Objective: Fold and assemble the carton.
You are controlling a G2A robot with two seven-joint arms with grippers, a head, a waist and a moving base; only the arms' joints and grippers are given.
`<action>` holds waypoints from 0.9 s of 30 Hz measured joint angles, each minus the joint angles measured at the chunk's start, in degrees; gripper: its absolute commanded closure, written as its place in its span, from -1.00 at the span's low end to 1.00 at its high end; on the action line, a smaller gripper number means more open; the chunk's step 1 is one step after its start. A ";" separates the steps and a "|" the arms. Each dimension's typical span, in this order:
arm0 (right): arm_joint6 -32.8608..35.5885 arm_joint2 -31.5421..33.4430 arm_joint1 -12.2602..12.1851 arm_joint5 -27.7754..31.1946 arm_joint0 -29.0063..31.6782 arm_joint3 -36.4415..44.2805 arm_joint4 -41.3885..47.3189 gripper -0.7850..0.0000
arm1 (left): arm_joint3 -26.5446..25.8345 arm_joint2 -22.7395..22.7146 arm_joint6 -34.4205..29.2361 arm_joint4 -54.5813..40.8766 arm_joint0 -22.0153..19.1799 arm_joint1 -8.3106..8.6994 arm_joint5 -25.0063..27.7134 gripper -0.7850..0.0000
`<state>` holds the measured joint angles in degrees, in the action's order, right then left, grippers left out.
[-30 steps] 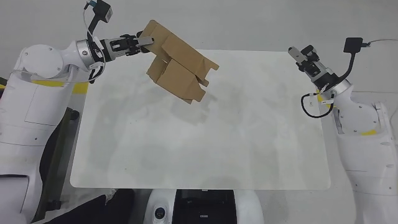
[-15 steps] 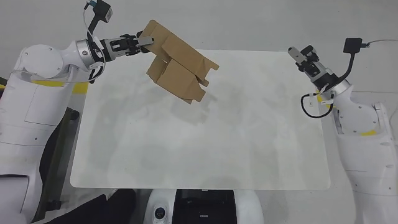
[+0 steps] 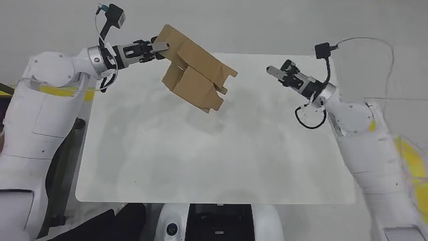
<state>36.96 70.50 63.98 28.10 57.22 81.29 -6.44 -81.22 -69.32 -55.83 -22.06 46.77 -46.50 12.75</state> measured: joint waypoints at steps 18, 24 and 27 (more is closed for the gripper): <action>25.60 -16.18 5.37 4.66 -14.25 -20.98 33.06 -1.00 | 5.12 6.62 -3.26 -1.51 -5.00 -2.78 1.88 1.00; 27.91 -19.57 7.12 6.33 -16.44 -24.12 35.84 -0.08 | 6.11 7.47 -3.60 -1.32 -5.97 -3.38 2.32 1.00; 28.69 -20.80 7.80 6.78 -17.15 -25.16 36.33 0.07 | 6.19 7.33 -3.60 -1.26 -6.05 -3.50 2.30 1.00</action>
<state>65.65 49.69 71.78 34.88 40.07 56.14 29.89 -75.03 -61.99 -59.43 -23.32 40.71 -49.99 15.05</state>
